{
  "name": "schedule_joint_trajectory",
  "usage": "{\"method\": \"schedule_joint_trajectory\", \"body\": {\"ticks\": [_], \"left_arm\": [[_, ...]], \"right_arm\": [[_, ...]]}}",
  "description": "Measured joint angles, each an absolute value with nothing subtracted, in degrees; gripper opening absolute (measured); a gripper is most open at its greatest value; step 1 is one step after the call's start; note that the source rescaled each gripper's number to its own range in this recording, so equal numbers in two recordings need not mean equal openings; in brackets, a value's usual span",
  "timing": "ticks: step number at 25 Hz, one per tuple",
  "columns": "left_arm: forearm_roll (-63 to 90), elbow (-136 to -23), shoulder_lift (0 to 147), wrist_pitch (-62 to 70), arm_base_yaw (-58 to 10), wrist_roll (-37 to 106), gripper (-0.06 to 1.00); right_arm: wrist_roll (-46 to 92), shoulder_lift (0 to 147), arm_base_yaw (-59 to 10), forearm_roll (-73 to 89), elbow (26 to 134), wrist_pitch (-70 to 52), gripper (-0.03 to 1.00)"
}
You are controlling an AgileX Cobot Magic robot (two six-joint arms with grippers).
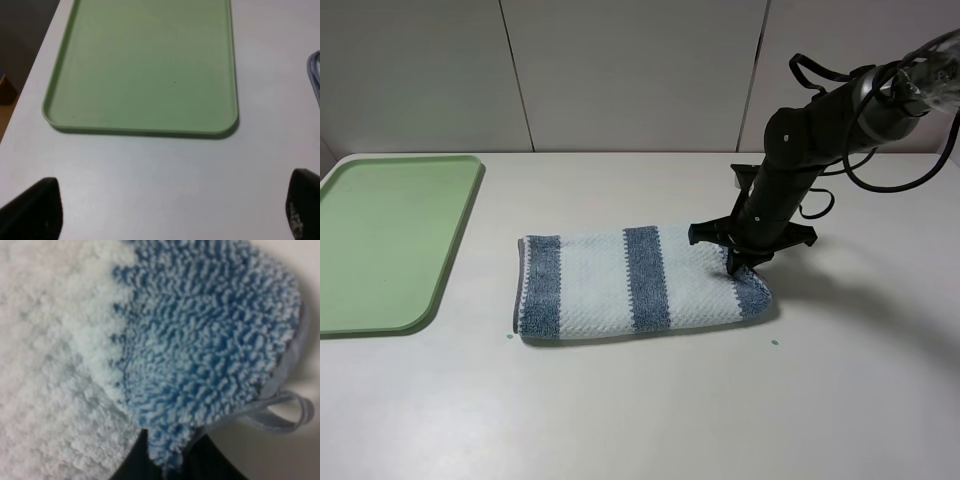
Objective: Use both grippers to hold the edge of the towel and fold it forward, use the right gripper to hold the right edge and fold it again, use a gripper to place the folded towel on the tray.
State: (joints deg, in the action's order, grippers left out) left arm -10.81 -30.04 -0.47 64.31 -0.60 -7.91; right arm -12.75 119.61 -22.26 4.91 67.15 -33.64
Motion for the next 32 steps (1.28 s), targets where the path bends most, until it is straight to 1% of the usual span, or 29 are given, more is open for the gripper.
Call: {"method": "schedule_joint_trajectory", "body": {"ticks": [8,28,32], "left_arm": [[-10.81,-30.04,-0.47,64.31,-0.6,-7.91,0.88],[-10.81,-30.04,-0.47,64.31,-0.6,-7.91,0.88],[-10.86,-30.04,-0.47,64.31,-0.6,-7.91,0.88]], "right_arm": [[-12.99,118.59,-22.3,2.18,67.13,-34.41,0.05],[-21.68,106.81,-21.91,-17.42,66.64,-46.41,0.05],[-23.01,105.11,-20.81,-20.42,66.64,-48.2,0.05]]}}
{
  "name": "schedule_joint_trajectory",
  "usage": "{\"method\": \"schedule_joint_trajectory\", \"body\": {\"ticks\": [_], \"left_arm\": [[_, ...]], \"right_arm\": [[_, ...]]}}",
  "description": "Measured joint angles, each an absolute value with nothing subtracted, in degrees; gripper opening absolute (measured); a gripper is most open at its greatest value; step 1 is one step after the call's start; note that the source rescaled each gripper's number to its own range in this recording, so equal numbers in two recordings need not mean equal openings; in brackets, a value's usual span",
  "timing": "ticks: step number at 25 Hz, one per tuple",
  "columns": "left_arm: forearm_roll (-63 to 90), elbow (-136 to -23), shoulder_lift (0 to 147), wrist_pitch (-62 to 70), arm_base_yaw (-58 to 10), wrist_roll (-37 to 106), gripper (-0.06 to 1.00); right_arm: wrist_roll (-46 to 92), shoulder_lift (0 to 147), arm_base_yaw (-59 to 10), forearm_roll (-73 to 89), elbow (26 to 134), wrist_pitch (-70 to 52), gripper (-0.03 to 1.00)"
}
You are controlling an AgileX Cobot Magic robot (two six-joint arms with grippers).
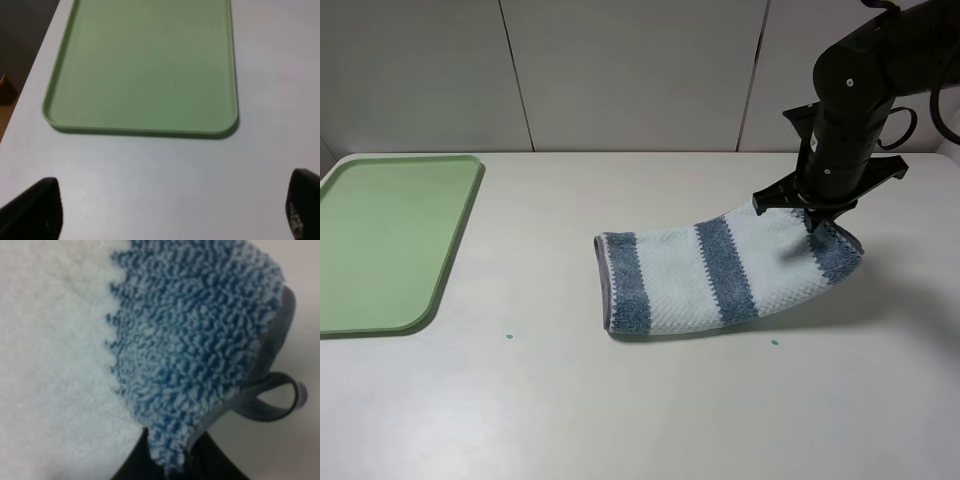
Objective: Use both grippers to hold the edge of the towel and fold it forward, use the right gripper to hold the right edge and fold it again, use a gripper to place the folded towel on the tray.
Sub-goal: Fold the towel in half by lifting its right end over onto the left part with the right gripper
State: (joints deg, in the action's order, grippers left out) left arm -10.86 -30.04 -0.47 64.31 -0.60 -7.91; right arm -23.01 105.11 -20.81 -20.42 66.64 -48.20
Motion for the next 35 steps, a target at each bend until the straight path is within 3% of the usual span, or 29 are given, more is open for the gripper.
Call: {"method": "schedule_joint_trajectory", "body": {"ticks": [18,35], "left_arm": [[-10.86,-30.04,-0.47,64.31,-0.6,-7.91,0.88],[-10.86,-30.04,-0.47,64.31,-0.6,-7.91,0.87]], "right_arm": [[-22.04,99.96,-18.78,-15.3,67.78,-51.94,0.05],[-27.38,99.55,-31.48,-14.49,67.78,-53.08,0.05]]}}
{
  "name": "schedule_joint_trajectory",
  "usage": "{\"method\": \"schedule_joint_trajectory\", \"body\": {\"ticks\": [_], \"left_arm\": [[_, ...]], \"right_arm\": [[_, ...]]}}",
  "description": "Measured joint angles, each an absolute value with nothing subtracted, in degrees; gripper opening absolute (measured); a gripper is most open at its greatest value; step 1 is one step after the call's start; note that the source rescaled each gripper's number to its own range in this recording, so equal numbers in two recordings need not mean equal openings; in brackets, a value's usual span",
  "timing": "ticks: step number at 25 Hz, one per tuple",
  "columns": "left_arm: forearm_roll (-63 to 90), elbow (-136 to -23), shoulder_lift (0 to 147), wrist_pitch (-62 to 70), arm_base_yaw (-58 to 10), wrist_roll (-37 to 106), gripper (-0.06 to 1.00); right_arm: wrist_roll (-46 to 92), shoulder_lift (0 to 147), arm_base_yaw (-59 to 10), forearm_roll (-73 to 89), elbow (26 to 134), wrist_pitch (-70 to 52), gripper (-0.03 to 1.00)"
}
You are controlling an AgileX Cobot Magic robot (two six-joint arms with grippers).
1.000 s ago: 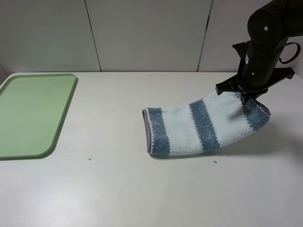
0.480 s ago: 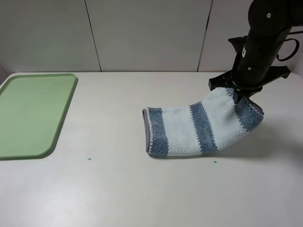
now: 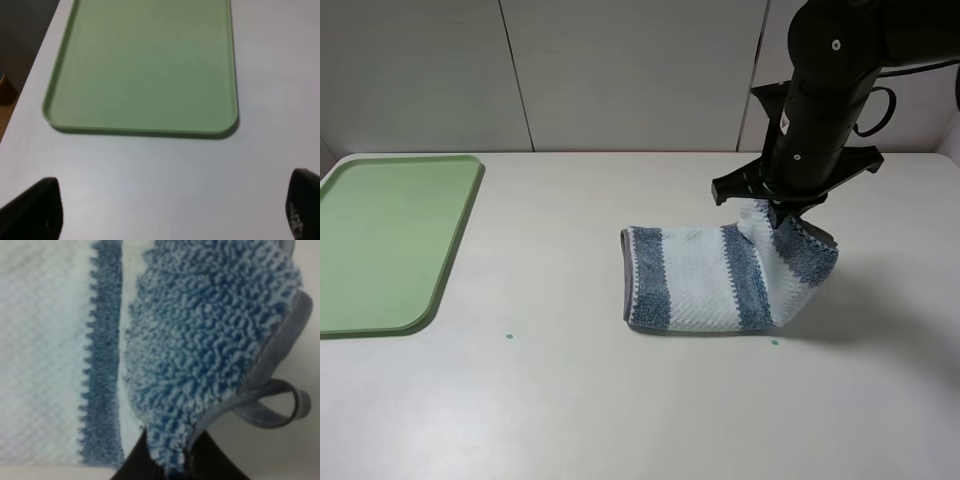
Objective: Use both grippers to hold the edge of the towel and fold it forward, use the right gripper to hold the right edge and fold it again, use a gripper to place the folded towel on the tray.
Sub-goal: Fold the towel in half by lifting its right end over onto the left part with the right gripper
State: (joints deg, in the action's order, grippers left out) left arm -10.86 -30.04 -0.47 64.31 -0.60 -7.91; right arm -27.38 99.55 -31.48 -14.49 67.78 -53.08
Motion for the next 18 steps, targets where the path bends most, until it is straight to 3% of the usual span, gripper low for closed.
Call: {"method": "schedule_joint_trajectory", "body": {"ticks": [18], "left_arm": [[-10.86,-30.04,-0.47,64.31,-0.6,-7.91,0.87]], "right_arm": [[-35.26,99.55,-37.67,-12.6,69.48,-51.43,0.05]]}}
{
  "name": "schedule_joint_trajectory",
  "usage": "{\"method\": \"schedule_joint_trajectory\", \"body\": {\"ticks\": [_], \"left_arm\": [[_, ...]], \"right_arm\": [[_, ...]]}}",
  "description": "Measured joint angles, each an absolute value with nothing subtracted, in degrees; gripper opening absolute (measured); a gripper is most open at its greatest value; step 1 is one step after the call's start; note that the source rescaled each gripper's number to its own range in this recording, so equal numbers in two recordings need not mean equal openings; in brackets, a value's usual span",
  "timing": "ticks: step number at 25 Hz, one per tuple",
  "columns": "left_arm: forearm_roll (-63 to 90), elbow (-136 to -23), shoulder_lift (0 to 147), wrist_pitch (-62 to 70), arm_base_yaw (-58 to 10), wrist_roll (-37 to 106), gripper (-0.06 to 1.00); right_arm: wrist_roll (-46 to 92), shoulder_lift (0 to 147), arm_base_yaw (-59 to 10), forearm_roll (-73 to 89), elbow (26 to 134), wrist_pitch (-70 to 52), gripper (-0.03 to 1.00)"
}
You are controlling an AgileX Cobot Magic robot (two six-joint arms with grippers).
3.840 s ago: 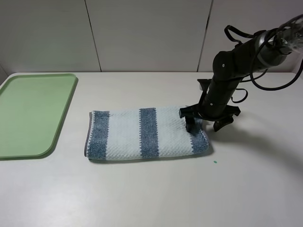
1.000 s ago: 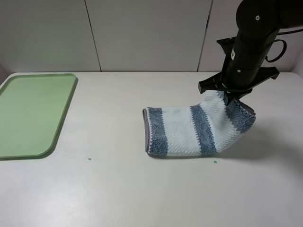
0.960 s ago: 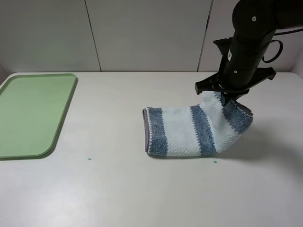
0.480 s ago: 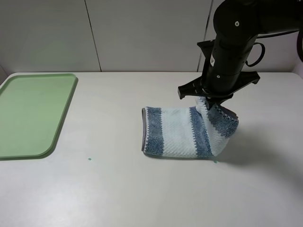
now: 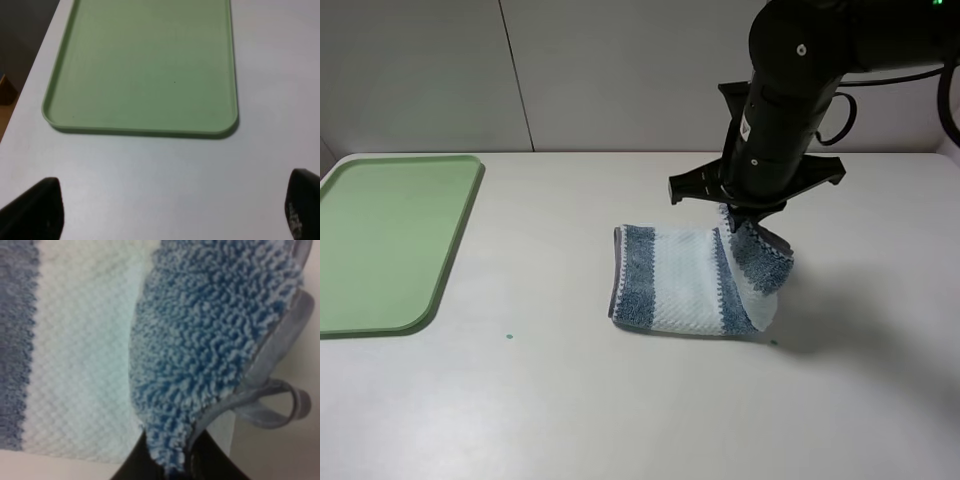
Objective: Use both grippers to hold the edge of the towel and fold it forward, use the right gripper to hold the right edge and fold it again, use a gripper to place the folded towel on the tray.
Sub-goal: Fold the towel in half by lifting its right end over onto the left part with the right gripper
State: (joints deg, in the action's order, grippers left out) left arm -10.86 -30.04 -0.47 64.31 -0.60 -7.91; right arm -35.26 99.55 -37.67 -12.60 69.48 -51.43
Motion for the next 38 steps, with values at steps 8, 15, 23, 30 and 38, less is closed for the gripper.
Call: {"method": "schedule_joint_trajectory", "body": {"ticks": [8,15,23,30,38], "left_arm": [[-10.86,-30.04,-0.47,64.31,-0.6,-7.91,0.87],[-10.86,-30.04,-0.47,64.31,-0.6,-7.91,0.87],[-10.86,-30.04,-0.47,64.31,-0.6,-7.91,0.87],[-10.86,-30.04,-0.47,64.31,-0.6,-7.91,0.87],[-10.86,-30.04,-0.47,64.31,-0.6,-7.91,0.87]], "right_arm": [[-35.32,99.55,-37.67,-12.97,73.5,-55.21,0.05],[-35.26,99.55,-37.51,-18.29,74.0,-62.57,0.05],[-32.24,97.73,-33.82,-19.83,76.32,-67.59,0.05],[-31.01,95.5,-32.2,-21.26,77.0,-69.53,0.05],[-30.96,95.5,-32.38,-17.27,77.0,-64.39,0.05]]}}
